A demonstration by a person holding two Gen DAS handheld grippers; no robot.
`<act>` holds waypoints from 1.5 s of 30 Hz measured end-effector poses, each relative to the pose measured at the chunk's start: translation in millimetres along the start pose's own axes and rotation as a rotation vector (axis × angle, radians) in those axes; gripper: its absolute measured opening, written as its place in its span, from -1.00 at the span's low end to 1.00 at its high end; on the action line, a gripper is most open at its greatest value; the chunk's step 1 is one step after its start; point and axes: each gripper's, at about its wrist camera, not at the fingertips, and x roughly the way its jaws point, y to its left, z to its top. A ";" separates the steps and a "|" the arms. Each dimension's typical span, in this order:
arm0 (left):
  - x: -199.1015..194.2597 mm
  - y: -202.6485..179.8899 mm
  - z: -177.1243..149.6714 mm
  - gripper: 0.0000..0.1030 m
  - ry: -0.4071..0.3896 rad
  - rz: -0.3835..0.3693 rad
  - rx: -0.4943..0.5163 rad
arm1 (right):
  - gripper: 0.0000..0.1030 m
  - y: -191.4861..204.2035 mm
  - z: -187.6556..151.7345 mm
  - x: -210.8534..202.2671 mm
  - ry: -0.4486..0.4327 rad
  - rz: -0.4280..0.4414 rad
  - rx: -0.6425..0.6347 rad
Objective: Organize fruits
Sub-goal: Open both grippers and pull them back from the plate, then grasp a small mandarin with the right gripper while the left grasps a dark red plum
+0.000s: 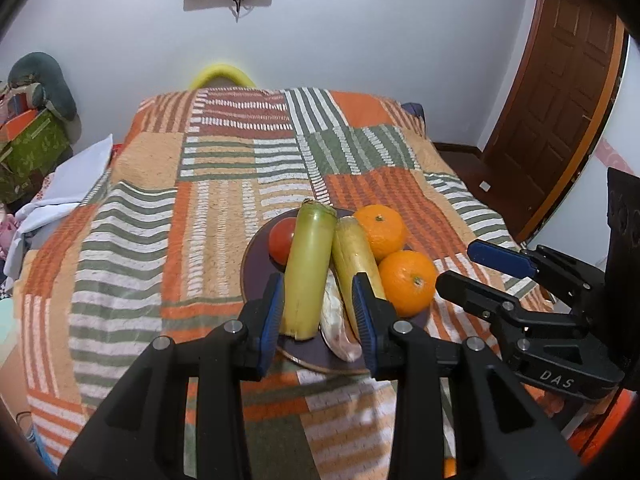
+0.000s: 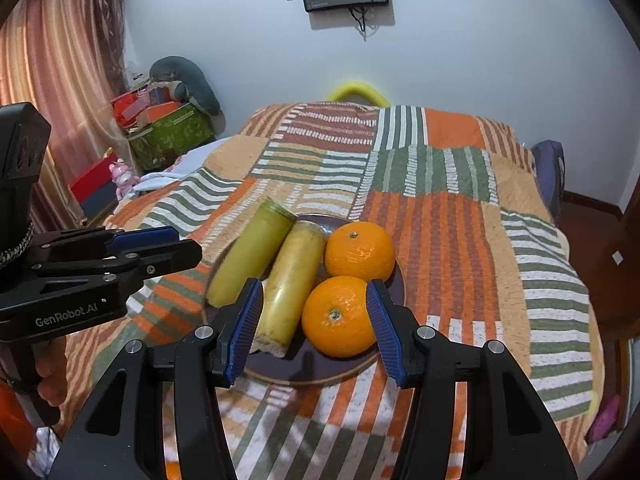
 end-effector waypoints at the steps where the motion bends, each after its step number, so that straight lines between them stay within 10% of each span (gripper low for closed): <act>1: -10.1 -1.4 -2.5 -0.35 -0.011 0.002 -0.001 | -0.03 2.4 -0.1 -5.4 -0.005 -0.003 -0.005; 22: -134.5 -15.5 -64.5 -0.05 -0.094 0.067 -0.030 | 0.15 53.4 -44.9 -81.9 -0.028 0.028 -0.020; 45: -80.2 5.6 -151.4 0.04 0.157 0.056 -0.075 | 0.15 88.0 -113.8 -13.3 0.235 0.122 -0.100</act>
